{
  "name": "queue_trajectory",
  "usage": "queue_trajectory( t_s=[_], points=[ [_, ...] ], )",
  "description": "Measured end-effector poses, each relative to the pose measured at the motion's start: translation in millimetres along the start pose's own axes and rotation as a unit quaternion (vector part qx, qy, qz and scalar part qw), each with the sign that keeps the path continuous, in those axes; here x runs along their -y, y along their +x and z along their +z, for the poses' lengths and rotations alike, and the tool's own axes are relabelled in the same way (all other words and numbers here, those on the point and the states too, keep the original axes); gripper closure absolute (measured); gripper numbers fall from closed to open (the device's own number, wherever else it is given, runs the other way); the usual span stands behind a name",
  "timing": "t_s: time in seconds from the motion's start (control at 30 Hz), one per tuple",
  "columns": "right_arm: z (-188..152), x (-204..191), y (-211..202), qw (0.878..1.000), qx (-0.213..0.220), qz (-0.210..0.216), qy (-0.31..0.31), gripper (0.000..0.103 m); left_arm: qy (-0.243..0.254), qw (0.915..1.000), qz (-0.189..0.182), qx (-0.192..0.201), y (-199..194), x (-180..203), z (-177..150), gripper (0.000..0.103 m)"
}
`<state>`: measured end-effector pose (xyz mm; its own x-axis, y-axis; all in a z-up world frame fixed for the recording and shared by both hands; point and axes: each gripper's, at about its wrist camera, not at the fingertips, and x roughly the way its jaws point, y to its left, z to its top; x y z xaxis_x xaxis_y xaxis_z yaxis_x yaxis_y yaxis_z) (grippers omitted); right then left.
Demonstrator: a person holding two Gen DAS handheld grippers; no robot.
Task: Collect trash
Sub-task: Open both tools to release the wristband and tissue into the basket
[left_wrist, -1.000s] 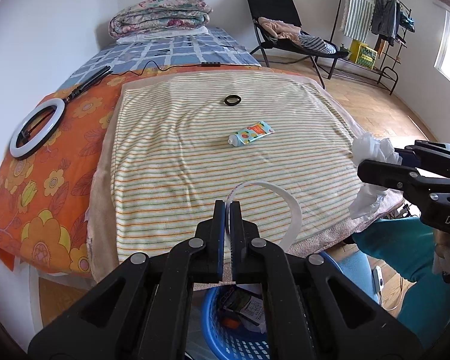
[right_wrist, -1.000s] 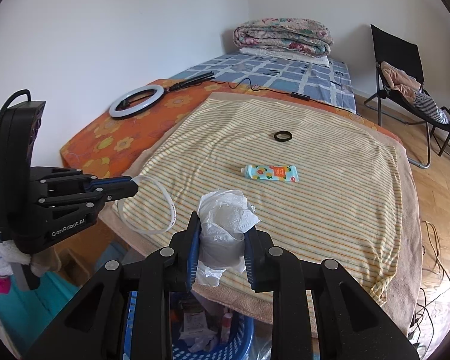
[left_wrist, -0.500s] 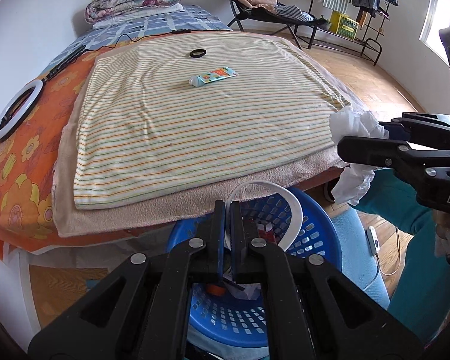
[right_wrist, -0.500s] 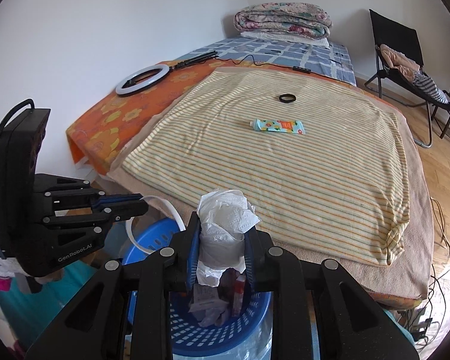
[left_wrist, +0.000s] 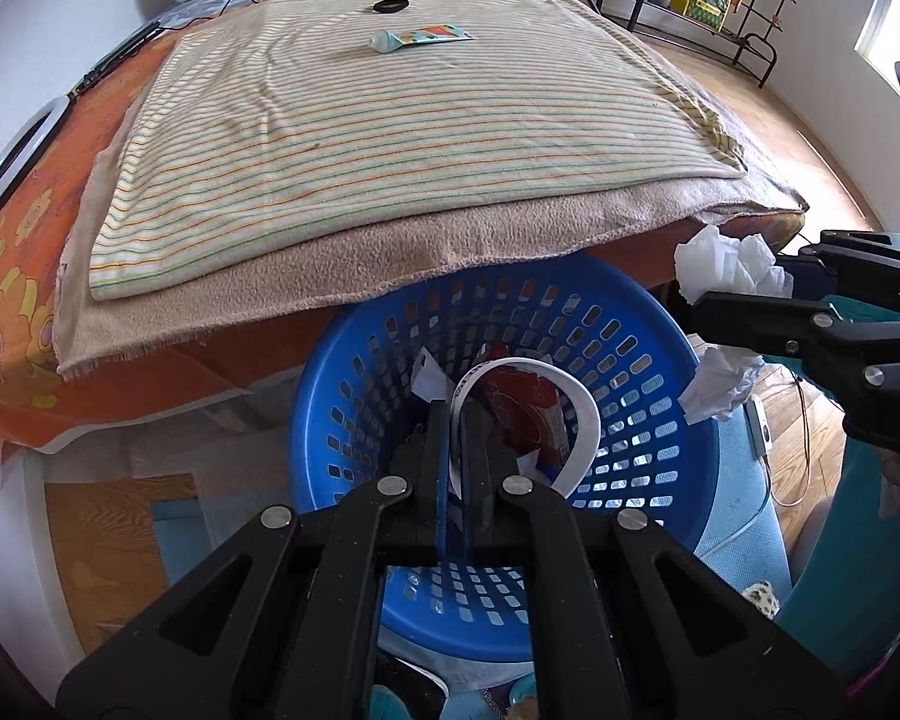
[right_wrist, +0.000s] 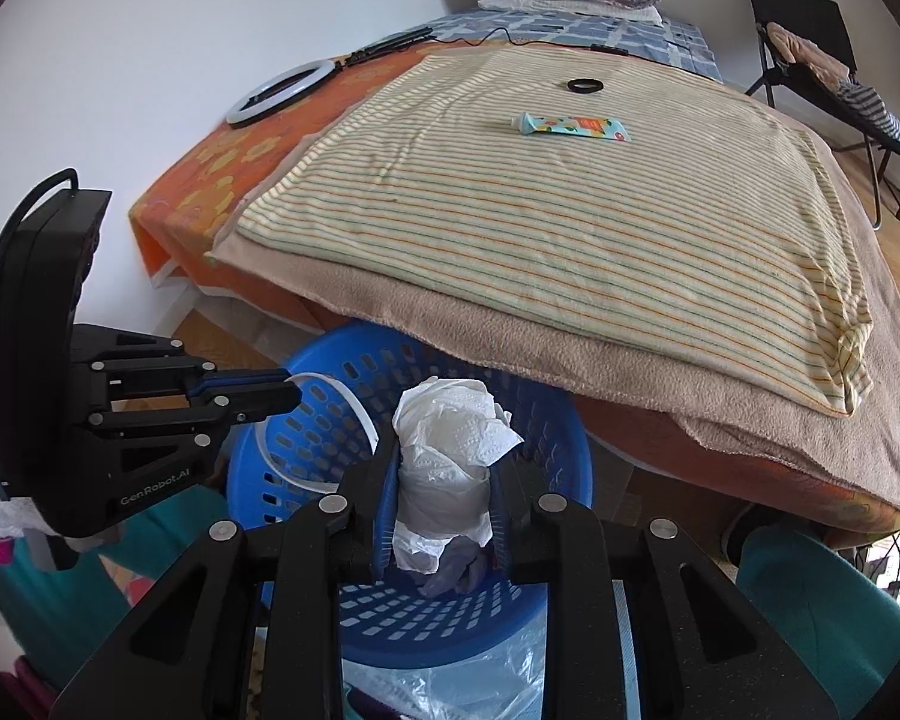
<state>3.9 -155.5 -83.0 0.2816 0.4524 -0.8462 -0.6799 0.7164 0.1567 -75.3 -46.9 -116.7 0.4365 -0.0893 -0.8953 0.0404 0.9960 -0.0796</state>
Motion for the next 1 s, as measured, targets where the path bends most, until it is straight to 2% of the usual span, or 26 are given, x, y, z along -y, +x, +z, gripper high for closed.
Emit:
queue_trajectory(
  t_s=[0.53, 0.73, 0.93, 1.0],
  points=[
    [-13, -2, 22, 0.999, -0.034, -0.004, -0.011, 0.076, 0.001, 0.9996, 0.013, -0.024, 14, -1, -3, 0.102],
    [-14, -3, 28, 0.999, -0.048, -0.009, -0.015, 0.067, 0.002, 0.9994, 0.022, -0.028, 17, -2, -3, 0.102],
    [-14, -2, 30, 0.998, -0.052, -0.012, -0.015, 0.054, 0.001, 0.9992, 0.026, -0.029, 18, -3, -2, 0.089],
    [-15, -2, 30, 0.998, -0.053, -0.015, -0.013, 0.051, 0.001, 0.9993, 0.026, -0.029, 18, -3, -2, 0.078]
  ],
)
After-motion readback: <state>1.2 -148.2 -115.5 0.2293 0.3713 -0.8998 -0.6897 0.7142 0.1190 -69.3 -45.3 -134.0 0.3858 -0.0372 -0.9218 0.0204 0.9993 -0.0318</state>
